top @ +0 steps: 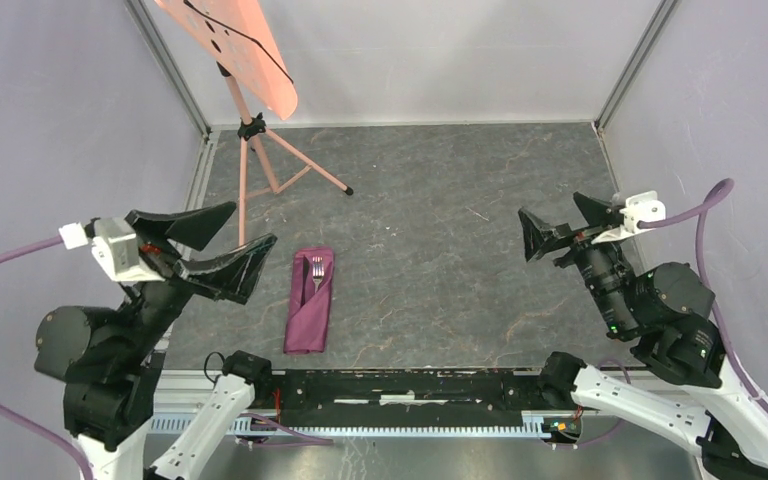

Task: Fold the napkin into a case and place the utensils inside
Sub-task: Reset both arms

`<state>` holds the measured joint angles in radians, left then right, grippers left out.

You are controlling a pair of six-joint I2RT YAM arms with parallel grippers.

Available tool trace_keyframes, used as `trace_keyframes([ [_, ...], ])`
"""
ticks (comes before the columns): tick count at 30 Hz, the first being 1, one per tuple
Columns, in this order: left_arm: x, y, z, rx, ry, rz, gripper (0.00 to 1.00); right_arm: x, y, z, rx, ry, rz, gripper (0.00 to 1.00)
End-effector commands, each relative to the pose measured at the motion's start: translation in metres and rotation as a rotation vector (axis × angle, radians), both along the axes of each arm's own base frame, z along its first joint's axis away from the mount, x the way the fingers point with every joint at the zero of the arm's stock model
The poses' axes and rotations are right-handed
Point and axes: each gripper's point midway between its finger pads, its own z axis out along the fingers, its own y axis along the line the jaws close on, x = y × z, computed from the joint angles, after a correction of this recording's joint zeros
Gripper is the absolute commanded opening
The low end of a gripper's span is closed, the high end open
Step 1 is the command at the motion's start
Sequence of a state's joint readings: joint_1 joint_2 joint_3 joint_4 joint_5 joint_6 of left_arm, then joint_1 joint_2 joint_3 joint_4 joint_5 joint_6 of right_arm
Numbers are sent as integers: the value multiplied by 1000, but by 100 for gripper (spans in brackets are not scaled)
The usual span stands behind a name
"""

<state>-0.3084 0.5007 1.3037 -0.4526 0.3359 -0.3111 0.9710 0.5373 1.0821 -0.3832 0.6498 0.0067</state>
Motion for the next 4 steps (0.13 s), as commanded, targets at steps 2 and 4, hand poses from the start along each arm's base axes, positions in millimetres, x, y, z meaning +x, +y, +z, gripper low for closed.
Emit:
trace_keyframes([
  [2,-13,14,12,-51,-42,55,100,0,-1,-2,-41,-8,-3,98],
  [4,-13,15,9,-47,-36,60,100,0,2,-5,-42,-10,8,98],
])
